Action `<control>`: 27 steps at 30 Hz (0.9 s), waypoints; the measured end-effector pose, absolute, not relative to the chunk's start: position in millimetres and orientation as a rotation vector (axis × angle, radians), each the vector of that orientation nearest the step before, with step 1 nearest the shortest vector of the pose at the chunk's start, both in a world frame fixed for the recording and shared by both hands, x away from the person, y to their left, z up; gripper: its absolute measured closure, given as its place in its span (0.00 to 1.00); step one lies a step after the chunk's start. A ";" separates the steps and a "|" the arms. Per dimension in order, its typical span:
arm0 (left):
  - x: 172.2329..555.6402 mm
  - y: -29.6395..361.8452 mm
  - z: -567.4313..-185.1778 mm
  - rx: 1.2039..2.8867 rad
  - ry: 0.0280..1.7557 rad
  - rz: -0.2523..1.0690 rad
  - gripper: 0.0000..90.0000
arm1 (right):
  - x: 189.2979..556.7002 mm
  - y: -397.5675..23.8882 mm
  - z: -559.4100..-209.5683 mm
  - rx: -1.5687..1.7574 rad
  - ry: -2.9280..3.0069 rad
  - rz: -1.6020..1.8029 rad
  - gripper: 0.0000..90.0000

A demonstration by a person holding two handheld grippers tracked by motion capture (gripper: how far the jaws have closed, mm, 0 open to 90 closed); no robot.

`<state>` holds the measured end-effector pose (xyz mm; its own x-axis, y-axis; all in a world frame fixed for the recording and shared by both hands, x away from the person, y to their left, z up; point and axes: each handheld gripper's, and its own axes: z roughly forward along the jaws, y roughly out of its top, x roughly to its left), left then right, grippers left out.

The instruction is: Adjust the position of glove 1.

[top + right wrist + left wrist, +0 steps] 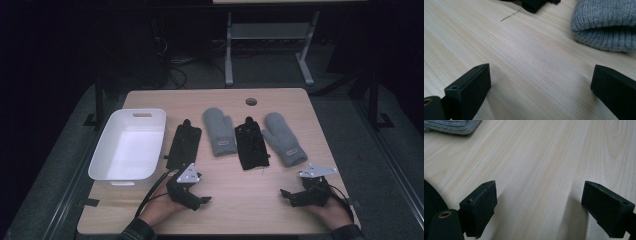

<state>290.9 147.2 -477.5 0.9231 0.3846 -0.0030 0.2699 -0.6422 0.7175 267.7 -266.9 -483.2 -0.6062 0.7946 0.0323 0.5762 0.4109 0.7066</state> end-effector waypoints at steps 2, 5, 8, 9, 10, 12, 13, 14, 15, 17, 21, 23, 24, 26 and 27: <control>290.9 146.2 -477.1 2.304 0.472 0.193 0.14 | 267.7 -267.0 -483.2 1.187 2.363 0.999 0.03; 290.2 145.2 -474.7 2.305 0.475 0.194 0.22 | 267.8 -267.0 -483.2 1.188 2.363 0.999 0.03; 290.6 145.0 -469.9 2.322 0.501 0.201 0.38 | 268.0 -267.1 -483.2 1.186 2.364 1.000 0.03; 290.7 144.9 -468.1 2.317 0.523 0.203 0.46 | 268.2 -267.2 -483.1 1.184 2.366 1.000 0.03; 291.4 144.6 -465.7 2.307 0.539 0.216 0.52 | 268.3 -267.1 -483.3 1.183 2.366 1.002 0.03; 292.7 142.7 -459.1 2.301 0.571 0.238 0.67 | 268.4 -267.2 -483.2 1.183 2.367 1.002 0.03; 294.1 141.4 -454.8 2.295 0.586 0.247 0.75 | 268.5 -267.1 -483.2 1.184 2.367 1.002 0.03; 296.2 140.5 -450.5 2.286 0.596 0.237 0.81 | 268.5 -267.2 -483.2 1.182 2.367 1.002 0.03; 296.2 140.5 -450.5 2.286 0.596 0.237 0.89 | 268.5 -267.2 -483.2 1.182 2.367 1.002 0.03; 305.3 136.1 -443.4 2.265 0.622 0.208 0.98 | 268.5 -267.2 -483.3 1.181 2.366 1.002 0.03; 319.1 124.6 -436.4 2.266 0.614 0.209 1.00 | 268.5 -267.2 -483.3 1.182 2.366 1.002 0.03; 325.8 118.4 -432.5 2.256 0.619 0.223 1.00 | 268.3 -267.1 -483.2 1.186 2.366 1.001 0.03; 329.7 116.1 -430.6 2.252 0.618 0.226 1.00 | 268.4 -267.2 -483.2 1.184 2.366 1.001 0.03; 337.6 111.0 -427.7 2.231 0.627 0.226 1.00 | 268.5 -267.2 -483.2 1.183 2.366 1.001 0.03; 341.9 108.8 -426.6 2.225 0.627 0.235 1.00 | 268.3 -267.1 -483.2 1.187 2.366 1.000 0.03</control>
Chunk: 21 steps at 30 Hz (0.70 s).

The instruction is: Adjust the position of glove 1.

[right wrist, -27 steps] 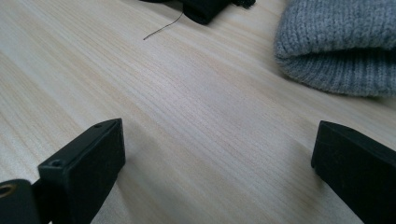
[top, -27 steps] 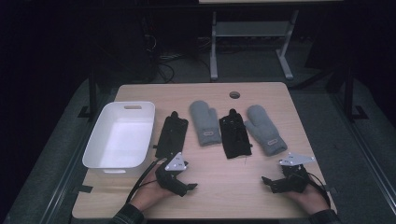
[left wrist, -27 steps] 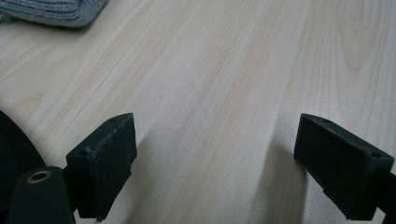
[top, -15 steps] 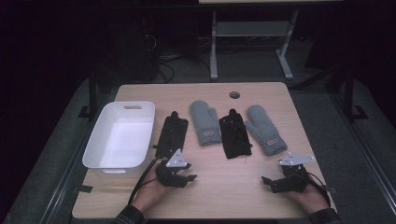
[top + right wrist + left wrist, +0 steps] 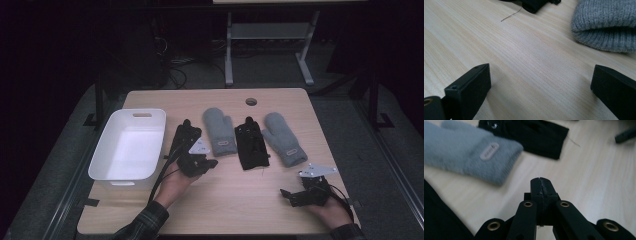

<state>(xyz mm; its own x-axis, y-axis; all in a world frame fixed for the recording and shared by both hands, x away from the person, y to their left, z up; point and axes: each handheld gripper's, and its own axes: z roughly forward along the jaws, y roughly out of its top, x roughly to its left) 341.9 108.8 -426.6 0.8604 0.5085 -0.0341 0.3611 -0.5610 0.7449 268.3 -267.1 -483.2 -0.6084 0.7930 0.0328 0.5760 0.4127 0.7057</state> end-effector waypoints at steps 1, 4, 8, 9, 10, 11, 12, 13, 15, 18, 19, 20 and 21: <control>346.2 106.8 -425.3 2.222 0.631 0.233 1.00 | 268.2 -267.1 -483.1 1.189 2.367 1.001 0.03; 359.2 102.2 -422.8 2.216 0.635 0.239 1.00 | 268.2 -267.1 -483.2 1.189 2.367 1.001 0.03; 375.0 96.4 -423.6 2.214 0.656 0.238 1.00 | 268.1 -267.1 -483.2 1.189 2.367 1.001 0.03; 378.9 94.9 -424.3 2.219 0.656 0.240 1.00 | 268.0 -267.1 -483.1 1.189 2.368 1.001 0.03; 382.7 93.0 -425.2 2.224 0.654 0.240 1.00 | 268.0 -267.1 -483.2 1.189 2.368 1.001 0.03; 386.2 90.9 -426.5 2.223 0.657 0.240 1.00 | 268.0 -267.1 -483.1 1.189 2.368 1.001 0.03; 389.5 88.6 -427.5 2.221 0.658 0.243 1.00 | 268.0 -267.1 -483.2 1.189 2.368 1.001 0.03; 392.9 86.5 -427.9 2.226 0.659 0.242 1.00 | 268.0 -267.1 -483.1 1.189 2.368 1.001 0.03; 399.2 81.8 -428.1 2.225 0.661 0.256 1.00 | 268.0 -267.1 -483.1 1.189 2.368 1.001 0.03; 410.3 75.8 -426.6 2.224 0.665 0.265 1.00 | 268.1 -267.1 -483.1 1.189 2.367 1.001 0.03; 413.9 74.4 -426.1 2.225 0.666 0.263 1.00 | 268.0 -267.1 -483.1 1.189 2.367 1.001 0.03; 417.4 72.9 -426.0 2.225 0.668 0.266 1.00 | 268.0 -267.1 -483.2 1.189 2.367 1.001 0.03; 420.3 71.4 -425.9 2.226 0.671 0.268 1.00 | 268.0 -267.2 -483.1 1.189 2.367 1.001 0.03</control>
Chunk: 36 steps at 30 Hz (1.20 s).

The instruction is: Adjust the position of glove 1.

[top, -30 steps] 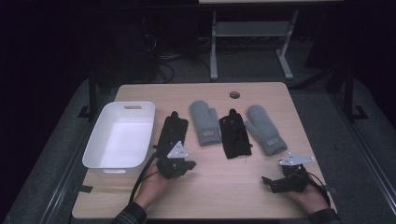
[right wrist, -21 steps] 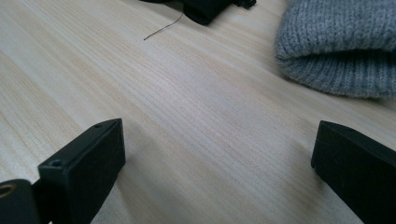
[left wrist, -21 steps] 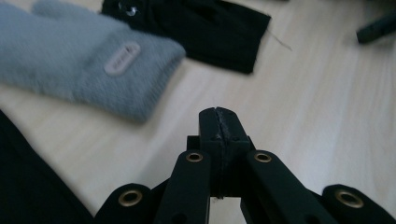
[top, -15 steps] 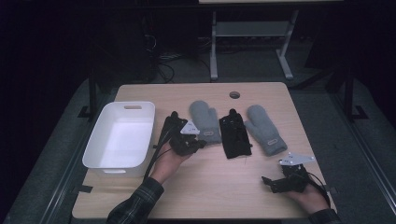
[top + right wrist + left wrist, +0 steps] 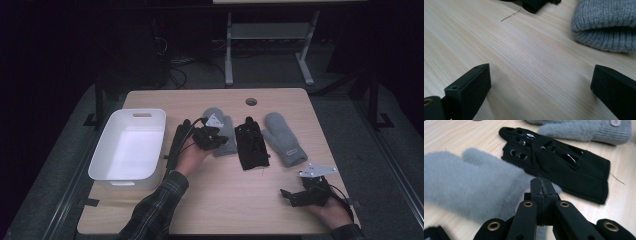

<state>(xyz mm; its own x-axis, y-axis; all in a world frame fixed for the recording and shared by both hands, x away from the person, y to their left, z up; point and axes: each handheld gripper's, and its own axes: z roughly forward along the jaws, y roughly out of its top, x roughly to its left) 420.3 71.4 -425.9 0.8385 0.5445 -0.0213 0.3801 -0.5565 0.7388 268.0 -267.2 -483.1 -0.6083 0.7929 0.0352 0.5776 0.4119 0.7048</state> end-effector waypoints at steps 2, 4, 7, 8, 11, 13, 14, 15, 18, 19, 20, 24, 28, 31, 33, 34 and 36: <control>425.7 68.5 -426.8 2.227 0.674 0.270 1.00 | 267.8 -267.2 -483.2 1.188 2.368 1.002 0.03; 430.4 65.9 -429.5 2.237 0.682 0.280 1.00 | 267.7 -267.3 -483.2 1.187 2.368 1.003 0.03; 436.1 64.7 -436.2 2.249 0.698 0.279 1.00 | 267.7 -267.3 -483.2 1.187 2.369 1.003 0.03; 437.2 64.6 -438.8 2.260 0.702 0.277 1.00 | 267.7 -267.3 -483.2 1.187 2.369 1.003 0.03; 439.0 65.6 -445.5 2.286 0.695 0.267 1.00 | 267.6 -267.4 -483.2 1.187 2.369 1.005 0.03; 438.4 66.3 -448.3 2.272 0.705 0.255 1.00 | 267.0 -267.4 -483.0 1.191 2.370 1.003 0.03; 438.1 67.3 -448.7 2.275 0.702 0.252 1.00 | 266.9 -267.5 -483.0 1.190 2.371 1.003 0.03; 437.5 68.0 -449.3 2.268 0.707 0.244 1.00 | 266.8 -267.5 -483.0 1.189 2.372 1.003 0.03; 434.6 70.5 -450.0 2.259 0.708 0.230 1.00 | 266.8 -267.5 -483.0 1.189 2.372 1.003 0.03; 434.6 70.5 -450.0 2.259 0.708 0.230 1.00 | 266.8 -267.5 -483.0 1.189 2.372 1.003 0.03; 431.8 72.5 -450.5 2.249 0.720 0.213 1.00 | 266.8 -267.5 -483.0 1.189 2.372 1.003 0.03; 423.7 74.5 -450.4 2.248 0.725 0.213 1.00 | 266.8 -267.5 -483.0 1.189 2.372 1.003 0.03; 414.5 76.5 -450.5 2.248 0.715 0.202 1.00 | 266.8 -267.5 -483.0 1.190 2.372 1.002 0.03; 406.8 78.2 -450.4 2.249 0.709 0.188 1.00 | 267.0 -267.7 -483.1 1.184 2.371 1.003 0.03; 402.5 79.6 -450.5 2.245 0.705 0.179 1.00 | 267.1 -267.7 -483.2 1.182 2.371 1.003 0.03; 400.5 80.2 -450.5 2.244 0.702 0.176 1.00 | 267.1 -267.7 -483.1 1.183 2.371 1.003 0.03; 396.5 82.0 -450.1 2.250 0.700 0.169 1.00 | 267.1 -267.7 -483.1 1.183 2.371 1.004 0.03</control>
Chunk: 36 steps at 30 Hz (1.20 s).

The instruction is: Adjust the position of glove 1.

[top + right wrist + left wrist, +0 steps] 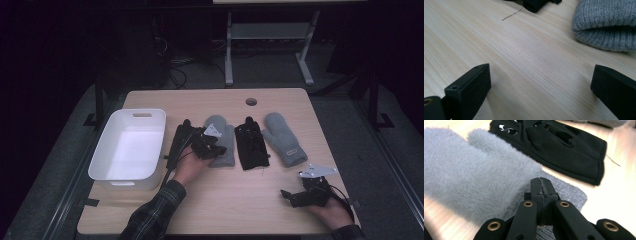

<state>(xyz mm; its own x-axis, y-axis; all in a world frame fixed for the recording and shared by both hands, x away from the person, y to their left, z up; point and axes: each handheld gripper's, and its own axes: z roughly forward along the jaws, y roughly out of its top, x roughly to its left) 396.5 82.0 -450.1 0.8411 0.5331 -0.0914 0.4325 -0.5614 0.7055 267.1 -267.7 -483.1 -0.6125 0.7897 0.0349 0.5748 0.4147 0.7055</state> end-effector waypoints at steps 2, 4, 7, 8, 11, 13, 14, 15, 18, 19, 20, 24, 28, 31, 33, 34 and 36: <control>392.9 83.5 -450.0 2.248 0.698 0.155 1.00 | 267.1 -267.7 -483.1 1.183 2.371 1.004 0.03; 389.4 85.6 -449.3 2.258 0.686 0.150 1.00 | 267.1 -267.7 -483.1 1.183 2.371 1.004 0.03; 383.3 87.5 -448.9 2.261 0.675 0.140 1.00 | 267.1 -267.7 -483.1 1.183 2.371 1.004 0.03; 380.7 88.2 -448.9 2.262 0.676 0.134 1.00 | 267.1 -267.7 -483.2 1.183 2.371 1.004 0.03; 372.5 89.9 -449.1 2.261 0.666 0.120 1.00 | 267.1 -267.7 -483.1 1.183 2.371 1.004 0.03; 367.4 91.4 -448.7 2.269 0.651 0.115 1.00 | 267.1 -267.7 -483.2 1.183 2.371 1.004 0.03; 364.6 91.7 -448.8 2.268 0.647 0.110 1.00 | 267.1 -267.7 -483.2 1.182 2.371 1.004 0.03; 361.5 92.0 -448.6 2.266 0.651 0.102 1.00 | 267.1 -267.7 -483.2 1.183 2.371 1.004 0.03; 352.5 94.1 -448.2 2.275 0.635 0.083 1.00 | 267.1 -267.7 -483.2 1.182 2.371 1.004 0.03; 349.0 94.6 -448.1 2.276 0.634 0.071 1.00 | 267.1 -267.7 -483.1 1.182 2.371 1.004 0.03; 346.1 95.3 -447.9 2.279 0.625 0.069 1.00 | 267.1 -267.7 -483.2 1.182 2.371 1.003 0.03; 333.3 98.1 -447.3 2.285 0.611 0.048 1.00 | 267.2 -267.8 -483.2 1.180 2.372 1.004 0.03; 321.8 101.2 -446.8 2.295 0.589 0.023 1.00 | 267.1 -267.8 -483.2 1.181 2.372 1.004 0.03; 315.7 102.3 -446.9 2.293 0.580 0.009 1.00 | 267.0 -267.7 -483.1 1.184 2.372 1.004 0.03; 307.0 104.4 -447.0 2.295 0.567 -0.006 1.00 | 267.1 -267.7 -483.1 1.182 2.372 1.004 0.03; 304.2 105.1 -446.9 2.296 0.564 -0.007 1.00 | 267.1 -267.6 -483.1 1.184 2.372 1.004 0.03; 301.8 106.0 -446.2 2.305 0.557 -0.013 1.00 | 267.1 -267.7 -483.2 1.182 2.372 1.004 0.03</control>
